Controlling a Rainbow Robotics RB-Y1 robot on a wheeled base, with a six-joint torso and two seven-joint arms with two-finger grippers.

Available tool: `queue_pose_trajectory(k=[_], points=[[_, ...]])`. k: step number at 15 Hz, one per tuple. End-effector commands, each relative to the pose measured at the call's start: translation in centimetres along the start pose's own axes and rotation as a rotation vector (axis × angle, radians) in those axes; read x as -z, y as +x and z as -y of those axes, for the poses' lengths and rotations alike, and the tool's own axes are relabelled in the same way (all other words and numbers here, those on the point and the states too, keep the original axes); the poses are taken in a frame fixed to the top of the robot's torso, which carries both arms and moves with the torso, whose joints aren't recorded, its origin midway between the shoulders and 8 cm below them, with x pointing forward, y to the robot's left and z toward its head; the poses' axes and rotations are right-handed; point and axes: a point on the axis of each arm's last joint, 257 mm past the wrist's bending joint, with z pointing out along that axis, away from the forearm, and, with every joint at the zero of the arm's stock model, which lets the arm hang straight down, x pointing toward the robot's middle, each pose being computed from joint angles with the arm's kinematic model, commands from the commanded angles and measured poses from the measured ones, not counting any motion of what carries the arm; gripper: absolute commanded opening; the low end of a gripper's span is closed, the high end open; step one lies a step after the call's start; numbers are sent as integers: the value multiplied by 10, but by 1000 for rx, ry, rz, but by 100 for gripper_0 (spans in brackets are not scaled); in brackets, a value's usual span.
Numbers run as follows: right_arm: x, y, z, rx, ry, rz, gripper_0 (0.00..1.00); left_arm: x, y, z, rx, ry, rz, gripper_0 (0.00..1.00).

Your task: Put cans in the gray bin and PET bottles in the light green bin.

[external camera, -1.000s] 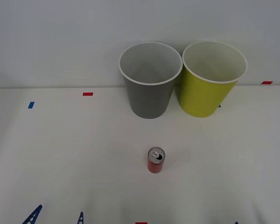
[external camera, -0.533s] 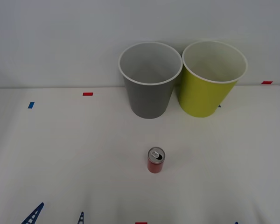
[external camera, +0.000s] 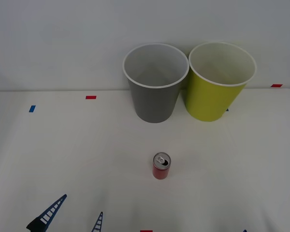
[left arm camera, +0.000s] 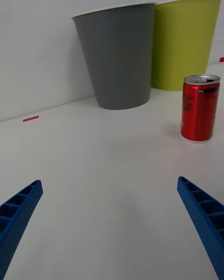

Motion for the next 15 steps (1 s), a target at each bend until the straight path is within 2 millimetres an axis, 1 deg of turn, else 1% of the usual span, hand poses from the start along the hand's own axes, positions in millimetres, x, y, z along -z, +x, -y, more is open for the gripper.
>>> queue_pose_trajectory(k=[1, 3, 6, 11, 15], points=[[0, 0, 0, 0, 0, 0, 100, -11, -6, 20, 31, 54, 34, 100], [0, 0, 0, 0, 0, 0, 100, -21, -10, 31, 36, 102, 53, 100], [0, 0, 0, 0, 0, 0, 100, -40, -12, 41, 37, 151, 59, 100], [0, 0, 0, 0, 0, 0, 100, -71, -10, 54, 24, 221, 52, 100], [0, 0, 0, 0, 0, 0, 100, -98, -10, 70, 36, 275, 80, 100]])
